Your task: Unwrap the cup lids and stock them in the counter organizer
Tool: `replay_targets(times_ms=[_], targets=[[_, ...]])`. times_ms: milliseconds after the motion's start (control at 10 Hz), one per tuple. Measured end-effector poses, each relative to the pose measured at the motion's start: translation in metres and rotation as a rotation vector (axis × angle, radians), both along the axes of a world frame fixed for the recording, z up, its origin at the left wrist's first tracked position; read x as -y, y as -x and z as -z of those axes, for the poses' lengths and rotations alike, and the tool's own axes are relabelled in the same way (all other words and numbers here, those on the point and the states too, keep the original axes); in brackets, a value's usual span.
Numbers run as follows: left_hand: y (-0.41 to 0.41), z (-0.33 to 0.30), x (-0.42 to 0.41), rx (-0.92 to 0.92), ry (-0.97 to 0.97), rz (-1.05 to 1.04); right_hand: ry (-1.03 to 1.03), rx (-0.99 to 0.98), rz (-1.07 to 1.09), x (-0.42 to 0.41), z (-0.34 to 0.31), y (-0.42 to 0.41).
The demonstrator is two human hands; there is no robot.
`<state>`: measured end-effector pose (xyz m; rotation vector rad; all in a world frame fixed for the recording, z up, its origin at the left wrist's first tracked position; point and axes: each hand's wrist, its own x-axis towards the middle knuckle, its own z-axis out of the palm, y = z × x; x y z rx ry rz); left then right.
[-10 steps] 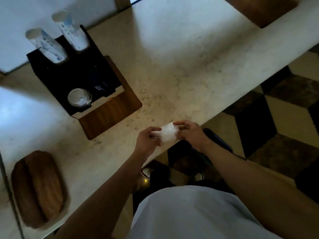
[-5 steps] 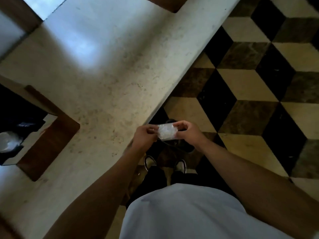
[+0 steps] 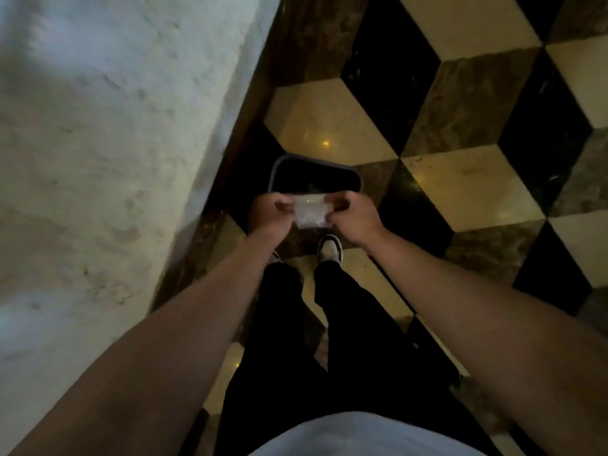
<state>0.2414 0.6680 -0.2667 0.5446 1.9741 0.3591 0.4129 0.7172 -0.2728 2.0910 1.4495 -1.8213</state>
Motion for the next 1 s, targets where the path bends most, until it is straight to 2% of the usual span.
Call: replay_targets(times_ms=[100,200,300,400,600,900,1000], targets=[[0.002,0.060,-0.006,0.010,0.010,0.050,0.000,0.011,-0.015,-0.005,0.053,0.004],[0.007,0.140,-0.015,-0.046,0.037,0.078,-0.010,0.041,-0.085,-0.011,0.143,0.011],[0.009,0.177,-0.024,-0.081,0.046,0.088,-0.043,0.057,-0.098,-0.016,0.190,0.014],[0.008,0.240,-0.042,-0.121,0.112,0.128,-0.066,0.081,-0.103,-0.021,0.265,0.022],[0.003,0.313,-0.054,-0.148,0.211,0.093,-0.029,0.087,-0.068,-0.024,0.350,0.029],[0.005,0.332,-0.050,-0.028,0.133,0.049,-0.051,0.146,-0.161,-0.031,0.367,0.027],[0.010,0.318,-0.048,-0.079,0.126,0.049,-0.077,0.189,-0.193,-0.036,0.353,0.022]])
